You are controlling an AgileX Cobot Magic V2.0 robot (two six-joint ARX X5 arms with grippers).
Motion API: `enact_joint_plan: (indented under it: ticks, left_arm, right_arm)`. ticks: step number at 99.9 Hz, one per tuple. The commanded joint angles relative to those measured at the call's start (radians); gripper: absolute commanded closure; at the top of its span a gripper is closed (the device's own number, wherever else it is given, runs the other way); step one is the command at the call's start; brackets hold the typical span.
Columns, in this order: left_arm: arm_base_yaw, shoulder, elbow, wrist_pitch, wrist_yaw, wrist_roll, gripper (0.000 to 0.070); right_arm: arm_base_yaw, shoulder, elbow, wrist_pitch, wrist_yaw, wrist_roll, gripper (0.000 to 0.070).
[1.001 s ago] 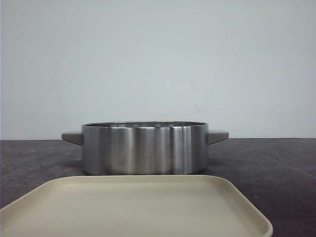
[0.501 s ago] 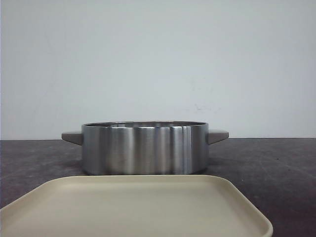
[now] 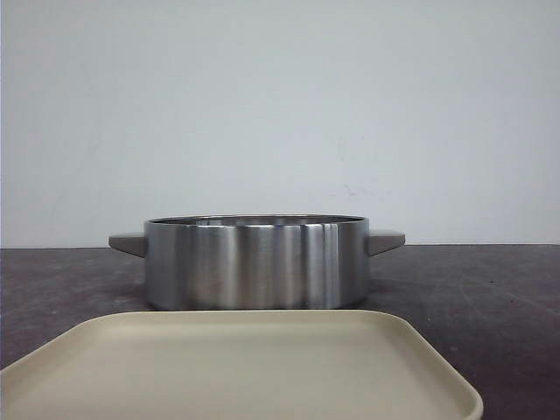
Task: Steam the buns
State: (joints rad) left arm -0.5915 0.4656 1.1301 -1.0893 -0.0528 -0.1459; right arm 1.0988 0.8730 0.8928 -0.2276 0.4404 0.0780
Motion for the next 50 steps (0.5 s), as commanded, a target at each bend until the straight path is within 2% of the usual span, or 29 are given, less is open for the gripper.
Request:
enact_joint_plan:
  ticks: [1,26,31,42,50]
  left_arm:
    - [-0.005,0.003,0.02,0.012,0.001,-0.004,0.0685]
    - [-0.005,0.003,0.02,0.012,0.001,-0.004,0.0685]
    - [-0.005,0.003,0.02,0.012,0.001,-0.004,0.0684]
    - [-0.005,0.003,0.02,0.012,0.001,-0.004,0.0685]
    - [-0.005,0.003,0.02,0.012,0.001,-0.004,0.0685]
  right_arm:
    - [0.012,0.008,0.018,0.012,0.002,-0.007,0.0693]
    - [-0.01,-0.009,0.017,0.014,0.003,-0.006,0.0693]
    - [-0.025,-0.021,0.016,-0.02,0.011,0.018,0.0693]
    - [-0.13,-0.066,0.002,-0.126,0.019,0.007,0.0693]
    - [-0.249,-0.095,-0.045,-0.091,-0.009,-0.022,0.0693]
